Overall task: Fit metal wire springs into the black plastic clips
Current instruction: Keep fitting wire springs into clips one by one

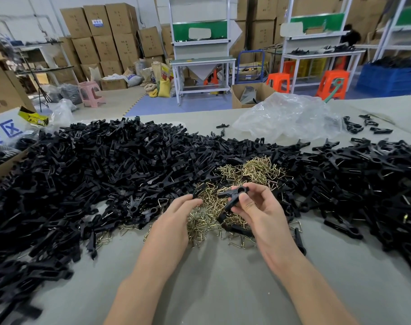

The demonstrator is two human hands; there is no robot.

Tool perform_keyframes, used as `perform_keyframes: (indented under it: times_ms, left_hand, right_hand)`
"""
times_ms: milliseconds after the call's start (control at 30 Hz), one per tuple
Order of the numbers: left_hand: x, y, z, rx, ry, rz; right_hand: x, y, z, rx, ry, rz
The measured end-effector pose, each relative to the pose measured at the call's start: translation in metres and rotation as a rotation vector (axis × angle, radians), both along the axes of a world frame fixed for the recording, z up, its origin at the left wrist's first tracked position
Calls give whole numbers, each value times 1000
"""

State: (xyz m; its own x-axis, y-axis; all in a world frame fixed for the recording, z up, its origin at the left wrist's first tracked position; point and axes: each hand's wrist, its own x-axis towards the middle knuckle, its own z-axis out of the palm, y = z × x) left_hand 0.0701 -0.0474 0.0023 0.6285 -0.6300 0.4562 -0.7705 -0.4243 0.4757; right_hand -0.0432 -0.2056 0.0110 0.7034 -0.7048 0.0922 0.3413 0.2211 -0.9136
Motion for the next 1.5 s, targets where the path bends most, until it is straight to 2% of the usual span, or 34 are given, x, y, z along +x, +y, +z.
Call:
perform_keyframes:
  times_ms: [133,200,300,367,500,600,733,800,967,1067,1200,1500]
  left_hand:
    - [-1,1,8,-203,-75,42]
    - [-3,-3,8,-320,-26,79]
    - [-9,-8,11,-526,313,129]
    - [-10,-10,14,-590,493,101]
    - [-12,-14,15,-617,718,5]
    - [-14,-16,14,-670,793,-19]
    - [-14,-17,15,-849,1025,-56]
    - [-15,-18,15,-876,1102,-60]
    - [-16,-20,12,-810,1202,-82]
    - [-14,-19,13,-845,1249,-88]
    - [-10,-17,14,-908,1238,-83]
    - [-17,-21,13,-854,1222,-73]
  right_hand:
    - [1,1,-3,4,5,51]
    - [2,2,-5,-5,-2,106]
    - [2,4,-7,-54,1,152]
    - [2,5,-7,-109,-4,166]
    - [2,8,-7,-192,-19,229]
    - [3,10,-9,-181,-23,266]
    - [2,8,-10,-197,6,272]
    - [2,9,-10,-201,18,271]
    - [1,10,-8,-221,4,266]
    - [0,10,-7,-216,-6,266]
    - [0,9,-6,-219,-11,255]
    - [-1,13,0,-256,34,240]
